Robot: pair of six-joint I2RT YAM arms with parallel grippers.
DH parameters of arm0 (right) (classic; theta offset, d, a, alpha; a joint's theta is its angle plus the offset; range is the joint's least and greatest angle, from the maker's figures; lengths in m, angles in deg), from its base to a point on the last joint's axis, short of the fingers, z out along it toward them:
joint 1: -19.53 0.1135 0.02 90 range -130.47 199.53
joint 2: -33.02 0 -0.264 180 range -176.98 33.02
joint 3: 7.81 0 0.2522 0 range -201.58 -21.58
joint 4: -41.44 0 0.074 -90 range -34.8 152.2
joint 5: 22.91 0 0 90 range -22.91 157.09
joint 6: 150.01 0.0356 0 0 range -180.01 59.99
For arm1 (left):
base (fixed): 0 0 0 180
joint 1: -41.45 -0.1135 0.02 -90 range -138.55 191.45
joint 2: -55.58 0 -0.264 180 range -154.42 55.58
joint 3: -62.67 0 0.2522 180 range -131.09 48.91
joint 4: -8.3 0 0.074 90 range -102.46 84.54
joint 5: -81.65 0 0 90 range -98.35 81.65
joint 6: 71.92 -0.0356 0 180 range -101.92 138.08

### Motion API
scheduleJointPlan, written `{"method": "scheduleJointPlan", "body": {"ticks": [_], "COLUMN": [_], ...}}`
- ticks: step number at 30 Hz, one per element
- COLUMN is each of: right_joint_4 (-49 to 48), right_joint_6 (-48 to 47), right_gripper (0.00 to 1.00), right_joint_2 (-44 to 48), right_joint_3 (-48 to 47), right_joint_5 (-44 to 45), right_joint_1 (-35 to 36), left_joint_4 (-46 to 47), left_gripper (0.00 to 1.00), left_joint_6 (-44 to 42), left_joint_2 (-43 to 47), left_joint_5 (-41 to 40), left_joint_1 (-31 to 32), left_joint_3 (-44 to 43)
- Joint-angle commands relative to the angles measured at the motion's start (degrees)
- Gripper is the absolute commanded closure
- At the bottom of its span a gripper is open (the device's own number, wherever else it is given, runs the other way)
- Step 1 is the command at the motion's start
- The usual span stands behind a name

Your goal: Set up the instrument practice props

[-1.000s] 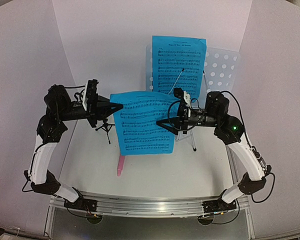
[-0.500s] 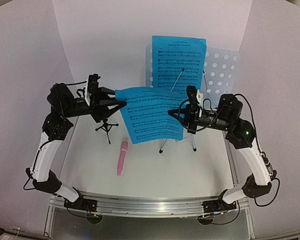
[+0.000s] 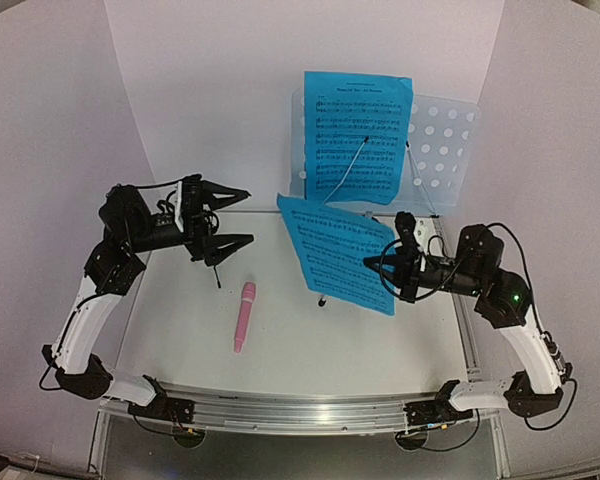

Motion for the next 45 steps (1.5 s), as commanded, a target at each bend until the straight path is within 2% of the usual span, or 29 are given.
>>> {"method": "scheduleJointPlan", "body": {"ticks": [1, 6, 9, 11, 15, 19, 24, 29, 37, 45], "right_joint_4": [1.64, 1.85, 1.85, 1.98, 2.25, 3.99, 8.34, 15.34, 18.0, 19.09], "right_joint_6": [4.92, 7.09, 7.73, 8.64, 12.69, 19.4, 28.97, 37.29, 39.93, 36.35], "right_gripper": [1.0, 1.0, 1.0, 1.0, 1.0, 1.0, 1.0, 1.0, 1.0, 1.0], "right_joint_2": [2.79, 7.93, 9.43, 10.02, 11.64, 13.02, 18.91, 28.98, 37.95, 34.04], "right_joint_3": [8.1, 19.79, 25.59, 28.1, 33.03, 37.08, 39.08, 39.86, 41.0, 36.17], "right_joint_5": [-4.31, -1.53, 0.71, 2.95, 9.33, 16.79, 27.02, 37.54, 43.71, 41.46], "right_joint_1": [-0.04, -0.09, -0.04, -0.05, -0.26, -2.0, -3.18, -3.28, -3.28, -3.28], "left_joint_4": [-1.0, 4.47, 14.14, 21.78, 26.36, 39.79, 51.15, 56.27, 56.36, 60.18], "left_gripper": [0.15, 0.22, 0.24, 0.25, 0.27, 0.26, 0.26, 0.24, 0.23, 0.25], "left_joint_6": [-0.69, -0.95, -6.77, -6.93, -2.27, 2.41, 7.06, 11.1, 11.31, 12.81], "left_joint_2": [2.69, 6.82, 12.62, 14.72, 8.3, -0.49, -16.2, -29.94, -48.78, -55.45], "left_joint_5": [-1.68, -1.3, -0.09, -1.66, -6.06, -8.64, -8.33, -9.88, -9.17, -10.7], "left_joint_1": [-0.2, -0.36, -0.32, -0.29, -0.32, -0.32, 0.05, 1.44, 2.61, 5.32], "left_joint_3": [2.64, 18.35, 35.36, 43.3, 48.63, 53.37, 49.97, 41.21, 21.61, 18.06]}}
